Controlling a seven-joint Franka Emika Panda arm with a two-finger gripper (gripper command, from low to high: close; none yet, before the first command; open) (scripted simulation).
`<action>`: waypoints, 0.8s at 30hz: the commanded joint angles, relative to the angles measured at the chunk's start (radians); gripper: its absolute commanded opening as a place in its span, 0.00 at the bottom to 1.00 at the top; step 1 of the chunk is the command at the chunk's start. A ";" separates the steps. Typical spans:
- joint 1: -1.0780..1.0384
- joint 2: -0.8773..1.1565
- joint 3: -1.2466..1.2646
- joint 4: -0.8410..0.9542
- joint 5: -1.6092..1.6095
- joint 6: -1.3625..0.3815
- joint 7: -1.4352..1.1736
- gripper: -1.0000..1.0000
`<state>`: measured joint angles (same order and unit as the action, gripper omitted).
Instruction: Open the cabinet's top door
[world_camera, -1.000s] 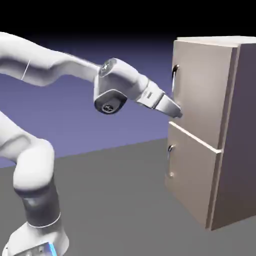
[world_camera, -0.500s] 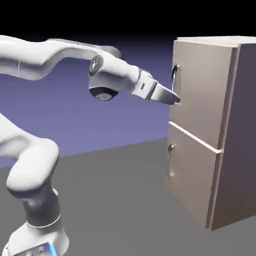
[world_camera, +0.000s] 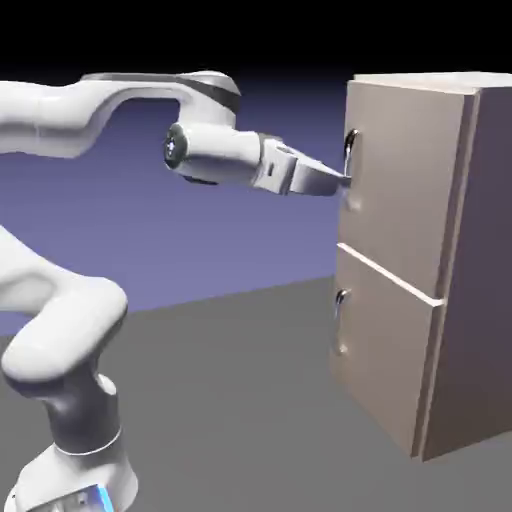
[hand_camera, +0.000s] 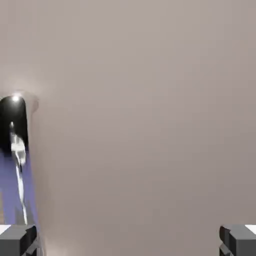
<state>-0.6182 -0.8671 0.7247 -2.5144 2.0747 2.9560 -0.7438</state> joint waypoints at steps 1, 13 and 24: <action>-0.013 -0.006 0.015 0.006 0.044 -0.002 -0.031 0.50; -0.172 -0.081 0.198 0.081 0.566 -0.022 -0.405 0.50; -0.420 -0.043 0.384 0.238 0.823 -0.068 -0.589 0.50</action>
<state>-1.0381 -0.9097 1.1087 -2.2767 2.8973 2.8883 -1.3332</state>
